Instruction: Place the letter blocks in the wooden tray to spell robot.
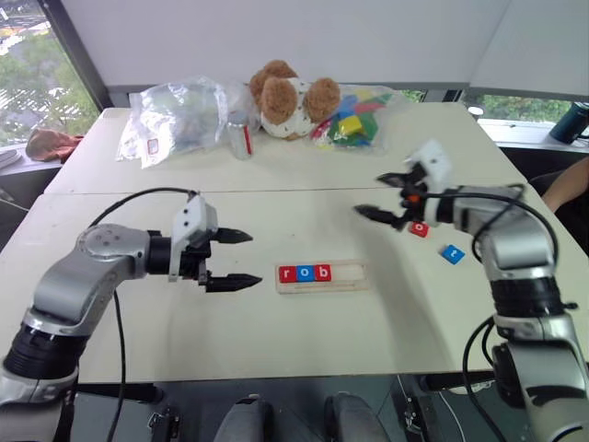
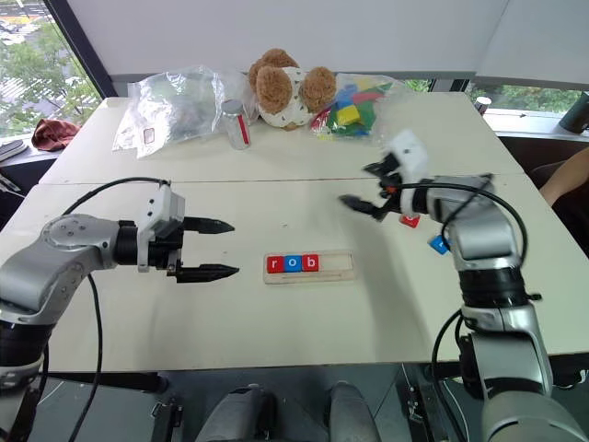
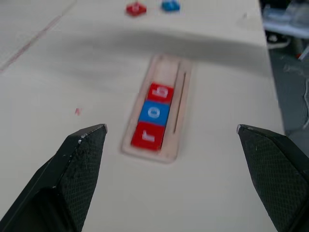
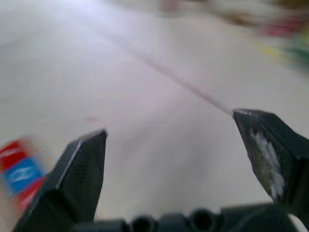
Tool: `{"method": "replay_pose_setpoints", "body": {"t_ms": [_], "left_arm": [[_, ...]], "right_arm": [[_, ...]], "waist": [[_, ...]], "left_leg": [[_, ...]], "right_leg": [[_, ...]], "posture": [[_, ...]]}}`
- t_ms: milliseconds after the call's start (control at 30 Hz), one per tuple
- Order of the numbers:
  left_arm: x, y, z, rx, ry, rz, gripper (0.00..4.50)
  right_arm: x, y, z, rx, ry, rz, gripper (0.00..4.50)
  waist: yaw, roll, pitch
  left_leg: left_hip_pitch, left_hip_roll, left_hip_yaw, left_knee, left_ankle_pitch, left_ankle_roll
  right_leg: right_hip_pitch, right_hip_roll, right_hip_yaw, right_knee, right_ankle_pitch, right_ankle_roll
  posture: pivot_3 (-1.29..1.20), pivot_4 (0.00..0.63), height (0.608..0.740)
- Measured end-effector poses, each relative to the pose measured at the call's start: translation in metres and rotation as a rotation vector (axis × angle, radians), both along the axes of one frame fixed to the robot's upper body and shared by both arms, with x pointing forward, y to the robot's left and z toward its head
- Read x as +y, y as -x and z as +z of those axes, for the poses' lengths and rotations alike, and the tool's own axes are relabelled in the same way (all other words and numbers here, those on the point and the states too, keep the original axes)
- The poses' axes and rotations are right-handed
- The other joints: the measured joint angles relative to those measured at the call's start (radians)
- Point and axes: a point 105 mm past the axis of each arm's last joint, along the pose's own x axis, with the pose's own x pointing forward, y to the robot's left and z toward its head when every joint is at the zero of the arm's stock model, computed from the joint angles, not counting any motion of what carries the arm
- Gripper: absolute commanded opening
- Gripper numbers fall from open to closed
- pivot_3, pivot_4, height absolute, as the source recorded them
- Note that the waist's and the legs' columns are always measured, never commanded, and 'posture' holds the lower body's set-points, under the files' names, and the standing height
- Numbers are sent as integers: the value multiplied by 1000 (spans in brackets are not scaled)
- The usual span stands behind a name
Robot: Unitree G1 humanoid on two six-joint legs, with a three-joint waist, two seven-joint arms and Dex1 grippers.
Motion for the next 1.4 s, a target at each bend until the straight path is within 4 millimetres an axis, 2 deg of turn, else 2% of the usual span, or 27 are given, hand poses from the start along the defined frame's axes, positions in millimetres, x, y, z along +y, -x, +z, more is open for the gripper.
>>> {"method": "replay_pose_setpoints", "body": {"t_ms": [33,100,200,333,467,600,833,933,1100,1300,1400], "left_arm": [[-4,-1,5,-15,9,-11,4500],[-12,-3,11,-34,26,-44,4500],[-19,-5,4,-4,27,-76,4500],[-25,-13,-3,7,14,-101,4500],[-25,-18,-5,-5,11,-96,4500],[-25,-20,-6,-10,6,-88,4500],[-21,-19,-15,6,12,-48,4500],[-22,-18,-15,-3,10,-42,4500],[-22,-15,-16,-5,11,-32,4500],[-22,-16,-15,-16,13,-23,4500],[-23,-15,-15,-16,12,-31,4500]], "right_arm": [[-14,1,-8,8,-41,-127,4490],[-32,8,-38,70,-124,-349,4490],[-41,20,-74,162,-170,-543,4490],[-57,19,-79,131,-140,-720,4490],[-62,12,-83,138,-145,-792,4490],[-58,2,-91,179,-192,-795,4490],[-45,-18,-91,164,-195,-760,4490],[-44,-25,-95,178,-188,-768,3668],[-39,-29,-96,178,-165,-761,1281],[-41,-28,-95,166,-153,-788,1220],[-40,-18,-87,135,-148,-785,1220]], "waist": [[1,0,0],[-1,0,0],[-16,2,0],[-18,2,0],[-19,2,0],[-20,2,0],[-20,2,0],[-19,2,0],[-16,2,0],[-13,1,0],[-15,2,0]], "left_leg": [[0,0,0,0,0,0],[0,0,1,-1,1,-2],[0,-1,4,-1,2,-2],[2,-1,4,0,1,-1],[2,0,4,-1,1,0],[2,0,4,-1,1,0],[2,0,4,-1,1,0],[3,0,4,0,1,-1],[4,0,3,-1,1,0],[4,0,3,0,0,1],[4,0,2,-1,1,0]], "right_leg": [[0,0,0,0,0,0],[-1,0,1,1,0,0],[-2,1,3,3,0,0],[-1,2,3,4,0,0],[-2,3,3,4,0,0],[-2,3,3,4,0,0],[-1,3,3,4,0,0],[-1,3,3,4,0,0],[1,3,3,4,0,0],[2,2,3,3,0,0],[1,2,3,3,0,0]], "posture": [[0,150,740],[0,150,740],[0,150,740],[0,150,740],[0,150,740],[0,150,740],[0,150,740],[0,150,740],[0,150,740],[0,150,740],[0,150,740]]}}
